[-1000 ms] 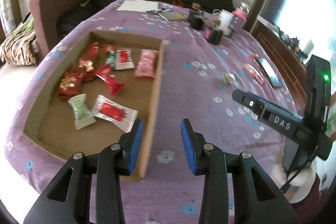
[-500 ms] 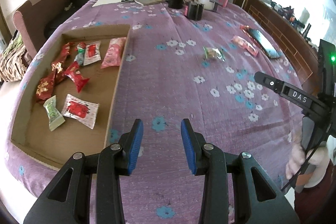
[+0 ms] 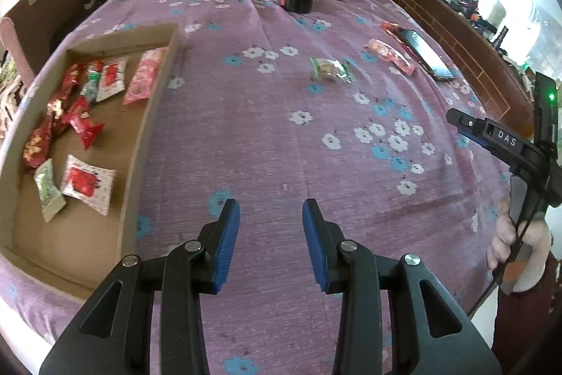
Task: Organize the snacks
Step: 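Move both tools back over the remaining snacks on the table, then grasp the pink My Melody bar with the right tool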
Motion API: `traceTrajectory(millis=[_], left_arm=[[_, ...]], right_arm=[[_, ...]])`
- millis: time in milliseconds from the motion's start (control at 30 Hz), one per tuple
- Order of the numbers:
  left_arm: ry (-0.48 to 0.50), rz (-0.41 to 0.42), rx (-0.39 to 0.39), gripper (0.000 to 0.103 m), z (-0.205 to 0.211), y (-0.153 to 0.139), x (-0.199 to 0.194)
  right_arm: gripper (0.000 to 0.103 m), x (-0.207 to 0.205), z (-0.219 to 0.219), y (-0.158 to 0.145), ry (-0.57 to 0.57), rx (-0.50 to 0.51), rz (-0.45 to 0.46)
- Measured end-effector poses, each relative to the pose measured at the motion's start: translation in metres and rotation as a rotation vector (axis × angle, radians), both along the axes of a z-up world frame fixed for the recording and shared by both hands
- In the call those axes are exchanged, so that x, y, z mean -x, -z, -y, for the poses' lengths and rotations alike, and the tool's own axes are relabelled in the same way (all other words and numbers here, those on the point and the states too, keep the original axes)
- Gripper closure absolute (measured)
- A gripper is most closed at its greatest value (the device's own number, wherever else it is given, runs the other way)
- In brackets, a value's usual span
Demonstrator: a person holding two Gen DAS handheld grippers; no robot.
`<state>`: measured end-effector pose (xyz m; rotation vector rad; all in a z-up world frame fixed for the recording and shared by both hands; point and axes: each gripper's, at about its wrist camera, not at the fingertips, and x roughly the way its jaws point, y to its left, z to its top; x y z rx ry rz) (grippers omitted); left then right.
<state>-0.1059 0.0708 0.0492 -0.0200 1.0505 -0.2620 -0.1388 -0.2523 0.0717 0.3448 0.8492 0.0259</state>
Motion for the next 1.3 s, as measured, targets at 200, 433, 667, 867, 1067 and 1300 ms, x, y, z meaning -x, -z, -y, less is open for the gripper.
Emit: traceTrajectory(millis=[200,433,667,867,1067,1300], left_arm=[[0.023,-0.031,0.006,0.068,0.008,0.011,-0.003],[0.051,-0.054,-0.014,0.068,0.016,0.022,-0.003],[0.085,-0.053,-0.023,0.050,0.027,0.028,-0.004],[0.111,-0.038,-0.040,0.037,0.036,0.030,-0.006],[0.137,-0.028,-0.049,0.019,0.045,0.033,-0.003],[0.157,-0.018,-0.053,0.011,0.049,0.035,0.001]], right_arm=[[0.054,-0.002,0.026,0.000,0.058,0.010,-0.010],[0.053,-0.017,0.016,0.003,0.035,0.004,-0.016],[0.053,-0.037,-0.003,0.004,-0.001,0.022,-0.016],[0.051,-0.061,-0.001,-0.010,0.013,0.031,0.023],[0.048,-0.104,0.018,-0.017,0.048,0.014,0.041],[0.047,-0.160,0.016,-0.002,0.010,0.017,0.003]])
